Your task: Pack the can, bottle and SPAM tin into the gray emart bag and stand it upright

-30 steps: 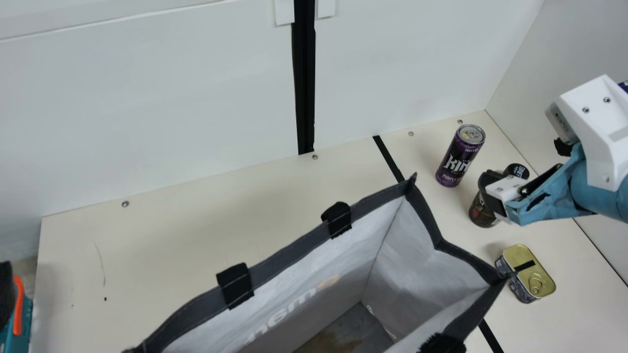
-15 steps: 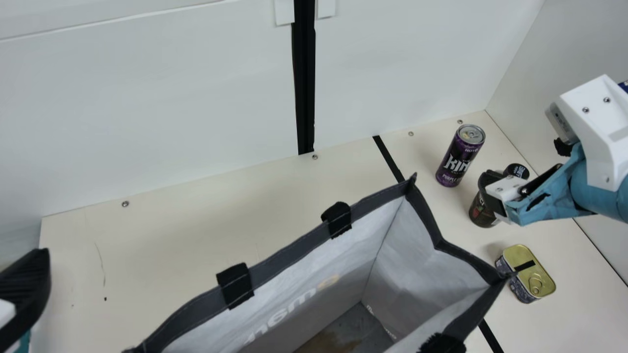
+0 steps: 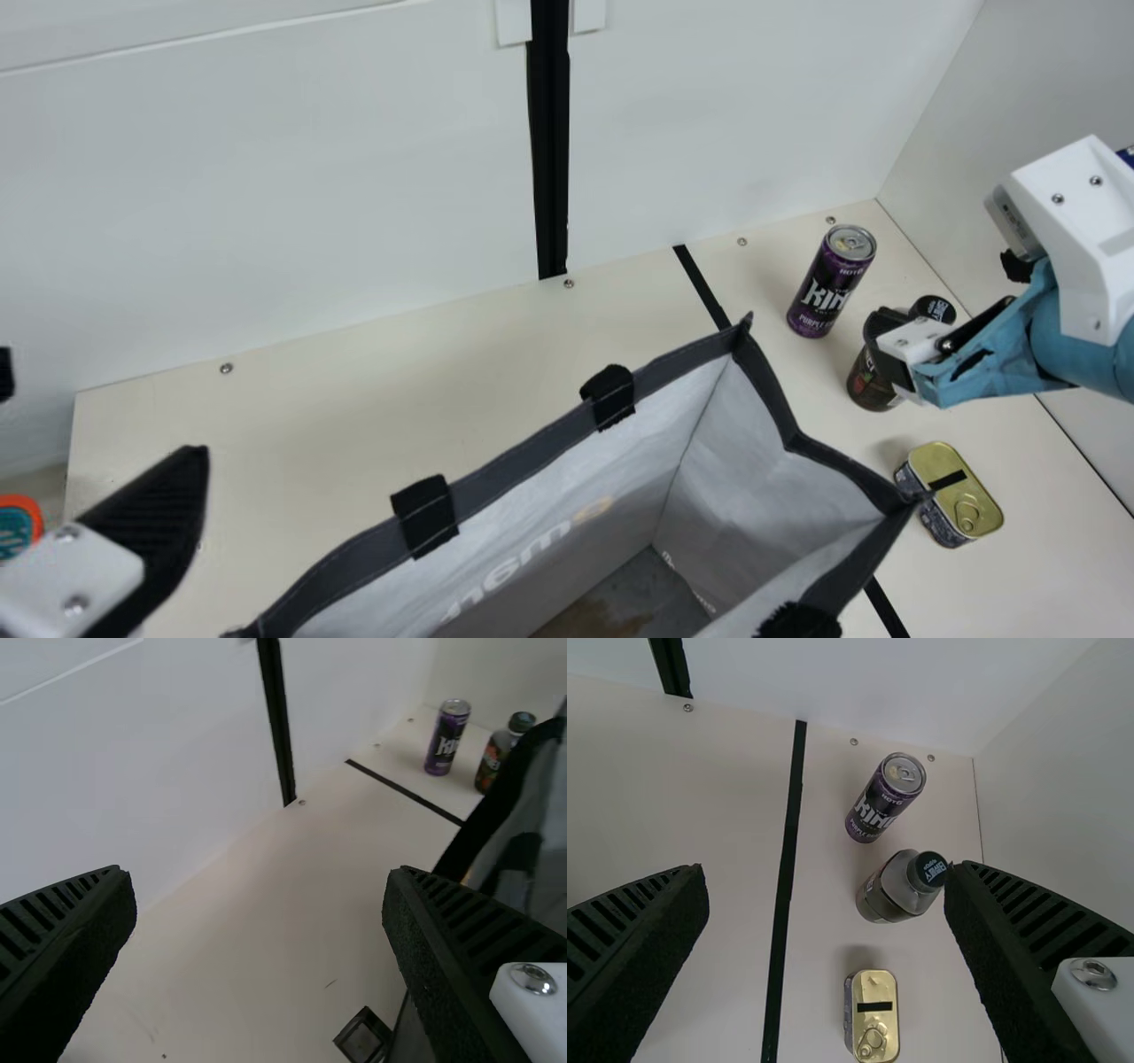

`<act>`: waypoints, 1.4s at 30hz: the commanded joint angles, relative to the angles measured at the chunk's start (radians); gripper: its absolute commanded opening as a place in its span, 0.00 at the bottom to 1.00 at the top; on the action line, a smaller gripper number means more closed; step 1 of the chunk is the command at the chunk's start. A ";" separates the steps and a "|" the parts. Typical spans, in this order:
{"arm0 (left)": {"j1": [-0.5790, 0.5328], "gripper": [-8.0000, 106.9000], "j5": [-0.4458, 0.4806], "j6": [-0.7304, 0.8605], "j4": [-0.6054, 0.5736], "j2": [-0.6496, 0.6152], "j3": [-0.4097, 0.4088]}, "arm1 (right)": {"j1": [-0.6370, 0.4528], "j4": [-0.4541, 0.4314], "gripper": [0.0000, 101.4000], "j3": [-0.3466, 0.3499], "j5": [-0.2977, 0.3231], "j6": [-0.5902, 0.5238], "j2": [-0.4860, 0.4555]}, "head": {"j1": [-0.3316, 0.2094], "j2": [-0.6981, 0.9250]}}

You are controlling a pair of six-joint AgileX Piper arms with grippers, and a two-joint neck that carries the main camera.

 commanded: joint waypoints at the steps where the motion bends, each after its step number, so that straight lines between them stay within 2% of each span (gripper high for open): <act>1: -0.030 0.85 0.000 -0.006 0.004 0.004 -0.006 | 0.000 0.000 0.94 0.000 0.000 0.000 0.000 | -0.023 -0.001; 21: -0.273 0.85 0.000 -0.085 0.063 0.078 -0.093 | 0.000 0.000 0.94 0.000 0.000 0.000 0.000 | -0.023 -0.001; 31: -0.368 0.85 0.000 -0.120 0.107 0.125 -0.140 | 0.000 0.000 0.94 0.000 0.000 0.000 0.000 | -0.023 -0.001; 42: -0.447 0.85 0.000 -0.141 0.162 0.180 -0.154 | 0.000 0.000 0.94 0.000 0.000 0.000 0.000 | -0.023 -0.001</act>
